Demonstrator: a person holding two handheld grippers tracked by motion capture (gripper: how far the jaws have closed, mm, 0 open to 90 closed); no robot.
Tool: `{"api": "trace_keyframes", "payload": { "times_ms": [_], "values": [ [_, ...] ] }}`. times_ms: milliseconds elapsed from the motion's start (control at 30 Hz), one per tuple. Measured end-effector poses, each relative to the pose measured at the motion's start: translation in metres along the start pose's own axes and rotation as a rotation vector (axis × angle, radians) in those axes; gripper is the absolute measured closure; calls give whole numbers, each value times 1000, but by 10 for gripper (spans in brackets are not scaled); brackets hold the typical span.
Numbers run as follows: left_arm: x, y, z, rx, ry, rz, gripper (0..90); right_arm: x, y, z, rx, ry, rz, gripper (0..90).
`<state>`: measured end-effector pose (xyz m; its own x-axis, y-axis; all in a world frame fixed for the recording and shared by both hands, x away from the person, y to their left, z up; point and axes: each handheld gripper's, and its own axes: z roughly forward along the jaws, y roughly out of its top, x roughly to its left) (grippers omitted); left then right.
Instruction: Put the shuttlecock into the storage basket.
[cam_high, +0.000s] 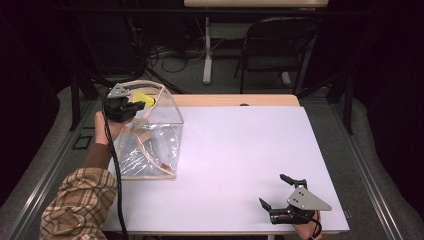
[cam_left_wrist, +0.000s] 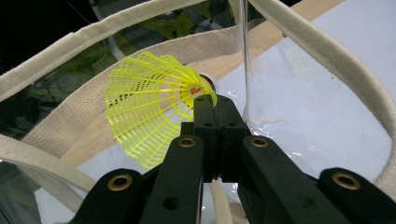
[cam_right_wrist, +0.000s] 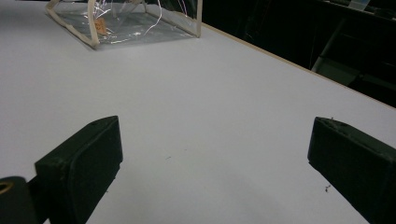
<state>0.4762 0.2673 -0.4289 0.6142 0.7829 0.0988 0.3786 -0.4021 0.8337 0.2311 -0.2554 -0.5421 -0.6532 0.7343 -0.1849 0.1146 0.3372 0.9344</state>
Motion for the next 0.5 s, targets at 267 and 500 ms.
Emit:
{"api": "trace_keyframes", "payload": {
  "times_ms": [267, 500],
  "values": [
    [2, -2, 3, 8, -7, -9, 894, 0, 0, 0, 1, -1, -1, 28],
    [3, -4, 5, 15, -11, -15, 894, 0, 0, 0, 3, -1, -1, 28]
  ]
}}
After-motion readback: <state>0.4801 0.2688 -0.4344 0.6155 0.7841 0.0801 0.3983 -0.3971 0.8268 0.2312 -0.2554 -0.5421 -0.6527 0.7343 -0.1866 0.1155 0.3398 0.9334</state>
